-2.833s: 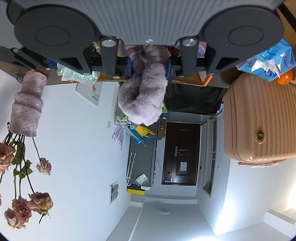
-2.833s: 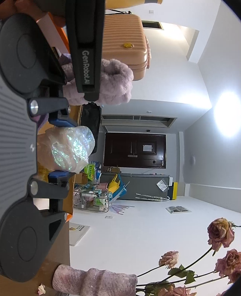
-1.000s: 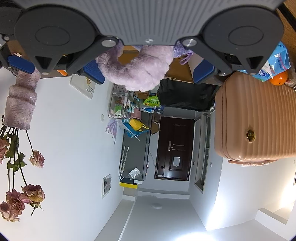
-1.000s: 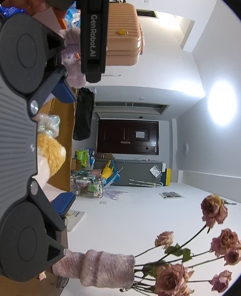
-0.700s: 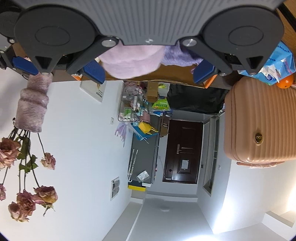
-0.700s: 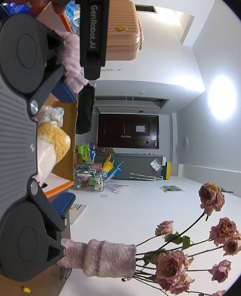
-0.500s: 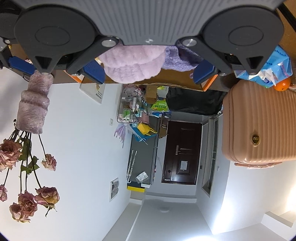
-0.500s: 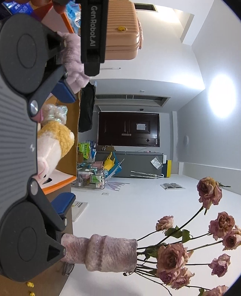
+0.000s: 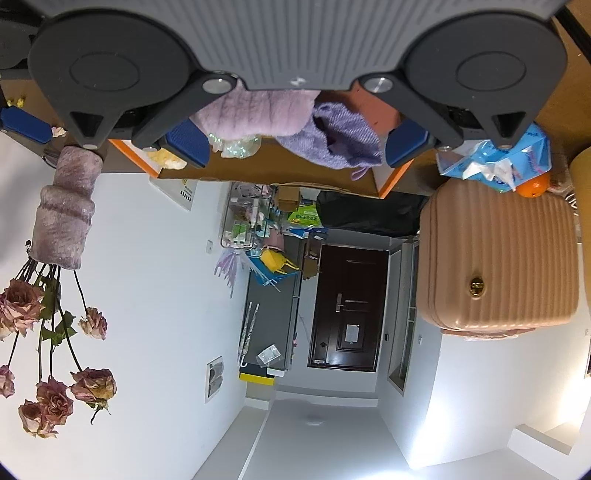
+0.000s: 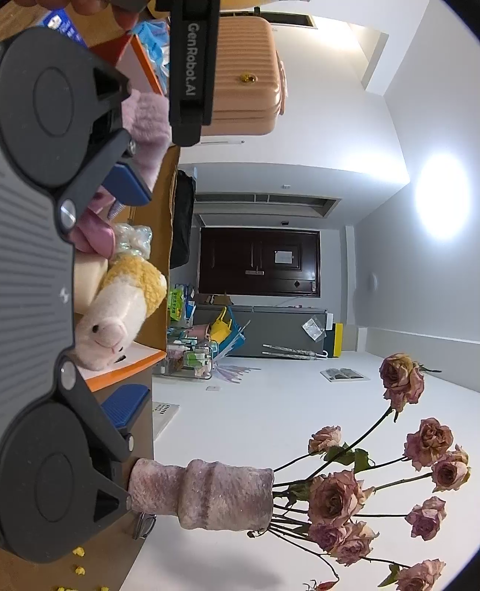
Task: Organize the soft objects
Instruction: 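Lift both grippers up and back away from the box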
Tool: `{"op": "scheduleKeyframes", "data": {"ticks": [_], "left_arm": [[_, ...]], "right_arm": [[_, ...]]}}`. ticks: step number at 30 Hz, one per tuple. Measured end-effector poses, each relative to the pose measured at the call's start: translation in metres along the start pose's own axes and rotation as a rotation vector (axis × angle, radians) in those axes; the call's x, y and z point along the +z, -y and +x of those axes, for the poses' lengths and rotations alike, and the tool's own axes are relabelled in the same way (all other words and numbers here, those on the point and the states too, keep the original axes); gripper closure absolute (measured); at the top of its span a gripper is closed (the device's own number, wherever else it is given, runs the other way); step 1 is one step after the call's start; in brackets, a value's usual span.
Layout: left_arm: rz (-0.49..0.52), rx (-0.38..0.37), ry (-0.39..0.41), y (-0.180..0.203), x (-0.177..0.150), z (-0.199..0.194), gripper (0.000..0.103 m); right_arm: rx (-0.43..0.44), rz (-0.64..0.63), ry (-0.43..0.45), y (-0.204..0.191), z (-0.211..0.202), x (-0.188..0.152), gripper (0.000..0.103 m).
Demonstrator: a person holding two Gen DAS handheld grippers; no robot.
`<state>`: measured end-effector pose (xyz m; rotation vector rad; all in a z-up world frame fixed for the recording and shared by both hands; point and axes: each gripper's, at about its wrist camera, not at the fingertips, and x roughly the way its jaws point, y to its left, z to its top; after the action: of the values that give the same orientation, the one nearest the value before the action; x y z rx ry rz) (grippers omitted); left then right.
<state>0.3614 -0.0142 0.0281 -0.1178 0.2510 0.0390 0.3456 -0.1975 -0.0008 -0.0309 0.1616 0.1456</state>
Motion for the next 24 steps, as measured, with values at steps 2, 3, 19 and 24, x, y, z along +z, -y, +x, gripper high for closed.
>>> {"op": "scheduleKeyframes", "data": {"ticks": [2, 3, 19, 24], "left_arm": [[-0.005, 0.006, -0.002, -0.002, -0.001, -0.005, 0.0], [-0.008, 0.009, -0.004, -0.003, -0.001, -0.007, 0.0], [-0.021, 0.06, -0.057, -0.025, -0.017, -0.054, 0.0], [-0.018, 0.074, -0.076, -0.032, -0.023, -0.069, 0.0]], "right_arm": [[0.002, 0.002, -0.003, -0.001, -0.005, 0.0, 0.0], [0.003, 0.003, -0.005, -0.001, -0.008, -0.001, 0.0], [0.044, -0.013, -0.037, -0.014, -0.055, -0.01, 0.0], [0.054, -0.017, -0.048, -0.017, -0.069, -0.012, 0.0]]}}
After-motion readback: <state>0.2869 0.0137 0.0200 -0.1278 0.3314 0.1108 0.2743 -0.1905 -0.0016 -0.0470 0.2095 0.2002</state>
